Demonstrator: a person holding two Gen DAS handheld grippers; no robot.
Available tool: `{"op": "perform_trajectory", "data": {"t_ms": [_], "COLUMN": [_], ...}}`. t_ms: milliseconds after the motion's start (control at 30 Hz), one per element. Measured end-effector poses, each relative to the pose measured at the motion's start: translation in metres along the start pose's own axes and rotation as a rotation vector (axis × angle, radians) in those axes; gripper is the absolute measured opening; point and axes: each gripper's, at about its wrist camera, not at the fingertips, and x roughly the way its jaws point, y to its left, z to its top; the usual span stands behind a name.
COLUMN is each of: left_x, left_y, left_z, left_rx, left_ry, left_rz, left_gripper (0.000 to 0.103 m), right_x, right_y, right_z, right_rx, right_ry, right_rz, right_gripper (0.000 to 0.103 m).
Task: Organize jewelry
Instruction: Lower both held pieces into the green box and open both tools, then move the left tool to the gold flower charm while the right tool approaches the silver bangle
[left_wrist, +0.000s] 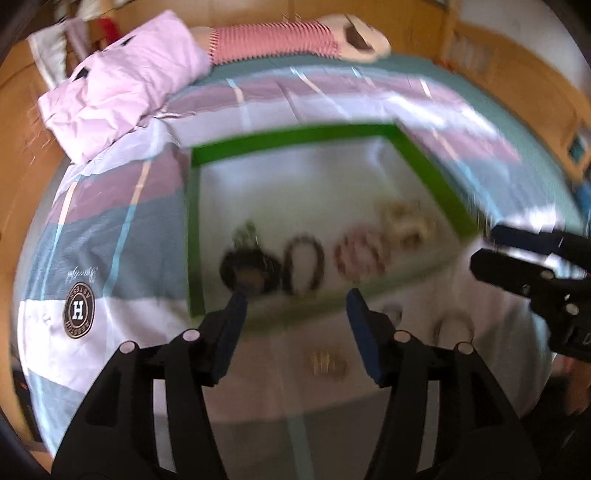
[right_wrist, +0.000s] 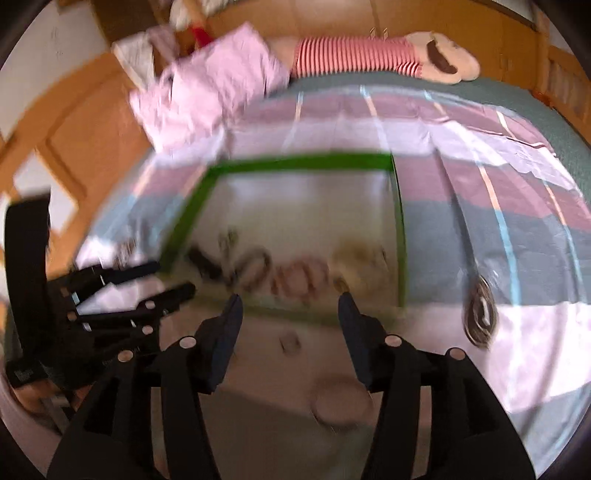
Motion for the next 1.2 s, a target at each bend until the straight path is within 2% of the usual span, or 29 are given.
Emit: {"op": "perform_trajectory", "data": {"t_ms": [133,233,300,433,600,733,800,867,1133,1200], "left_x": [0.026,0.047,0.054,0.033,0.039,0.05,0.051,0.054,0.07,0.073], "left_y": [-0.01,-0.004,0.006,0.042,0.061,0.05,0.041,0.034,0.016,0.012], "left_z": [-0.016,-0.021,-0.02,-0.011,-0.02,-0.024,-0.026,-0.025,-0.023,-0.024], "left_rx": [0.043,-0.001,-0.057,-0.2,-0.222,-0.18,-0.159,-0.145,-0.138,-0.13], "left_ry": [0.098,0.177,0.209,0.145,0.196,0.242,0.249,0.251,0.269,0.271], "left_rz": [0.002,-0.004,-0.018,-0.125,-0.114,-0.095,-0.095,-0.094,-0.088,-0.086], "left_gripper": [0.056,0.056,0.051,0.051,0.051,0.052,0.056,0.057,0.058,0.055], "right_x": [0.014,0.031,0.036,0.031,0.04,0.052,0.057,0.061,0.077,0.077], "right_y": [-0.004,-0.023,-0.033,-0.038,-0.03,-0.027,-0.029,-0.033,-0.041,-0.038], "right_z": [-0.023,-0.031,-0.033,-0.034,-0.04,-0.05,-0.055,-0.059,-0.064,-0.064], "right_rx": [-0.036,0.027,0.065,0.074,0.025,-0.012,-0.013,-0.01,0.002,-0.01], "right_ry": [0.077,0.15,0.177,0.172,0.22,0.265,0.282,0.298,0.343,0.335], "right_rz": [-0.09,-0.121,-0.13,-0.134,-0.15,-0.181,-0.191,-0.203,-0.244,-0.24], "right_gripper": [0.054,0.054,0.054,0.054,0.054,0.054,0.053,0.036,0.035,0.027]}}
